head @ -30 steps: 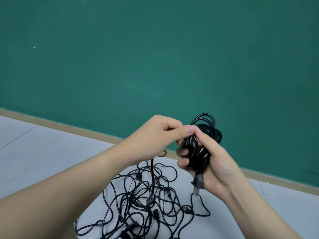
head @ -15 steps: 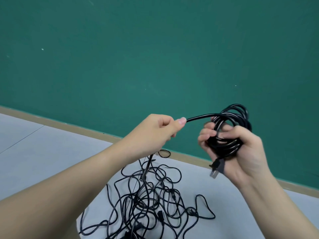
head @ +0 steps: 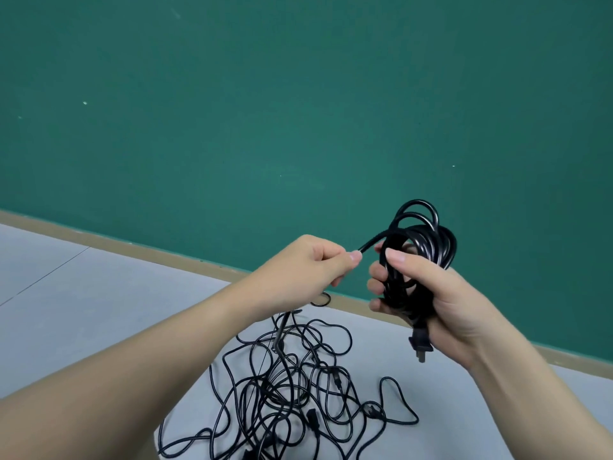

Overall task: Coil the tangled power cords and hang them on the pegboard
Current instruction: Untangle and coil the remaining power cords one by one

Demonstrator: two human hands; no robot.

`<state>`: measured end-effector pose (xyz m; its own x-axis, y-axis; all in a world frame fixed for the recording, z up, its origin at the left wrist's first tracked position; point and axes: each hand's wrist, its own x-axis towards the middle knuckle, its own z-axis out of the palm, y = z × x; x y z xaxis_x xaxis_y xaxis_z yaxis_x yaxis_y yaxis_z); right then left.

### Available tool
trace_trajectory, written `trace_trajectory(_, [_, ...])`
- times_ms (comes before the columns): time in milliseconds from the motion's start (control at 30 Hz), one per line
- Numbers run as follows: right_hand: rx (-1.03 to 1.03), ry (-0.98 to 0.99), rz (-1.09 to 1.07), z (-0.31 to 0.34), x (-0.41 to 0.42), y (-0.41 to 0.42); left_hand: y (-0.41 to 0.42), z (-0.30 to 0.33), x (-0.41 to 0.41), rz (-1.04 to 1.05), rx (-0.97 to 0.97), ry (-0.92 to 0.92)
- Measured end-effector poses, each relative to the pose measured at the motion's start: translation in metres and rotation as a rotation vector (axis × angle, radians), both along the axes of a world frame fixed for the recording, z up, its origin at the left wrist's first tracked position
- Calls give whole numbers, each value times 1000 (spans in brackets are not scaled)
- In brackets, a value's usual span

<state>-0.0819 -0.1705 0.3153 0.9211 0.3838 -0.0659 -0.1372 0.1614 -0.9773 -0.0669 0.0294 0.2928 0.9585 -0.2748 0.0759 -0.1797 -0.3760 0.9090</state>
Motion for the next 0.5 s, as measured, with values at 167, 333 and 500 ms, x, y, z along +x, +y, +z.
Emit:
trace_trajectory(167, [-109,5,-44,6,0,-10,-10,-4,-8,-153,116,34])
trace_trajectory(333, [-121,62,-32,0,-4,-11,-17,-4,-15,-265,144,70])
trace_trajectory(500, [44,136,-76,-1,-7,-8,-23,-2,-18,-302,125,85])
